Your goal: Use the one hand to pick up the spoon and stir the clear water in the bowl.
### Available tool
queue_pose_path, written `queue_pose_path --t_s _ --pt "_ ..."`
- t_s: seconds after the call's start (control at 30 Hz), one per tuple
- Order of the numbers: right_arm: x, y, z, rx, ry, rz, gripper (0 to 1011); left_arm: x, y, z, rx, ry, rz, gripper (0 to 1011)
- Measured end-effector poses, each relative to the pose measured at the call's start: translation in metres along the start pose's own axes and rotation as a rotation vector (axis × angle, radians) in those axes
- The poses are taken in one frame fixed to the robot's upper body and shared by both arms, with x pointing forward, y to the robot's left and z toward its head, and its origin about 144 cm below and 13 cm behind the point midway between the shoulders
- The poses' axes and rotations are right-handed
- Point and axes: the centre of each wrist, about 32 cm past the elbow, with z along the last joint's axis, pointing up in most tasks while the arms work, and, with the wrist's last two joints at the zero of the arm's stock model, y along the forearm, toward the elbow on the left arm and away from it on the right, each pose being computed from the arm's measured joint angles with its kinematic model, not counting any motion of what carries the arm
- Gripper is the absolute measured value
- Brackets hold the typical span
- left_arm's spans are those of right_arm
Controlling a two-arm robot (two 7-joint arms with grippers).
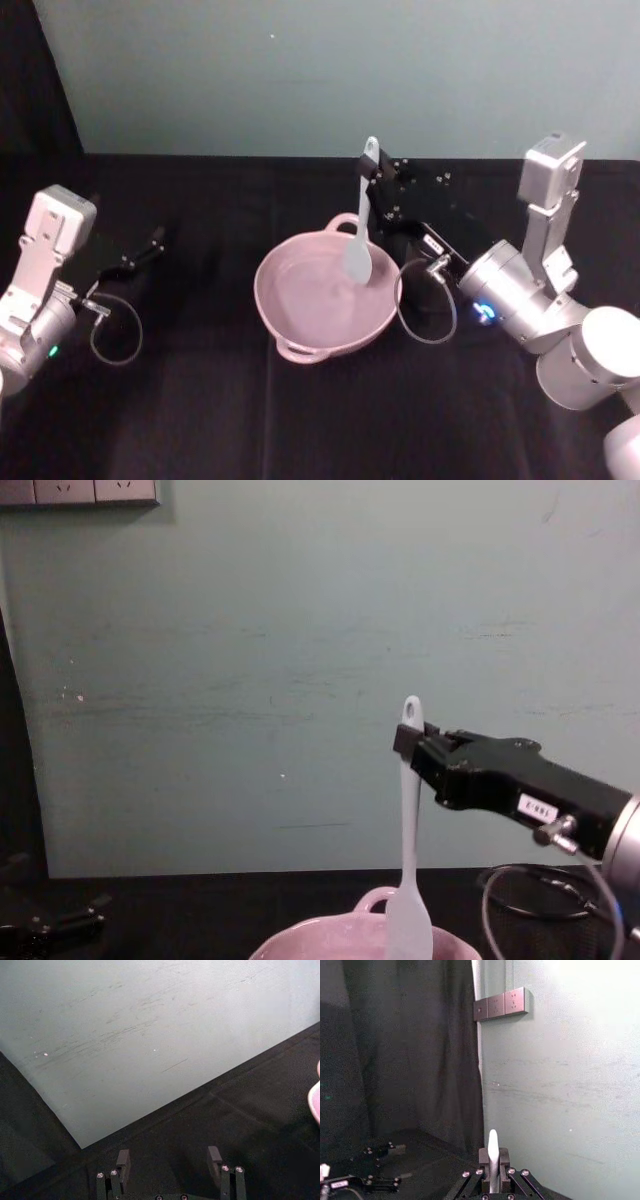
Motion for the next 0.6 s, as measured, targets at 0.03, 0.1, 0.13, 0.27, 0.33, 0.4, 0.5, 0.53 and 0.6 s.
queue_pose_path --t_s 0.03,0.1,0.13,0.27,0.33,0.4,0.5,0.53,0.6 --pt "0.001 0.000 0.001 -0.003 0.011 0.001 114 0.000 0.000 0.000 0.000 0.000 0.000 1011" --pt "0.002 0.000 0.009 -0.008 0.046 0.000 114 0.000 0.000 0.000 0.000 0.000 0.000 1011" --pt "0.003 0.000 0.011 -0.009 0.056 -0.001 114 0.000 0.000 0.000 0.000 0.000 0.000 1011" --pt "0.009 -0.002 0.025 -0.019 0.120 -0.007 114 0.000 0.000 0.000 0.000 0.000 0.000 1011" --pt "0.013 -0.003 0.035 -0.015 0.150 -0.012 114 0.000 0.000 0.000 0.000 0.000 0.000 1011" --pt "0.017 -0.005 0.043 -0.007 0.168 -0.020 114 0.000 0.000 0.000 0.000 0.000 0.000 1011" --pt "0.020 -0.008 0.051 0.005 0.178 -0.035 114 0.000 0.000 0.000 0.000 0.000 0.000 1011" --pt "0.022 -0.010 0.056 0.015 0.183 -0.046 114 0.000 0.000 0.000 0.000 0.000 0.000 1011" --pt "0.026 -0.016 0.063 0.031 0.187 -0.063 114 0.000 0.000 0.000 0.000 0.000 0.000 1011"
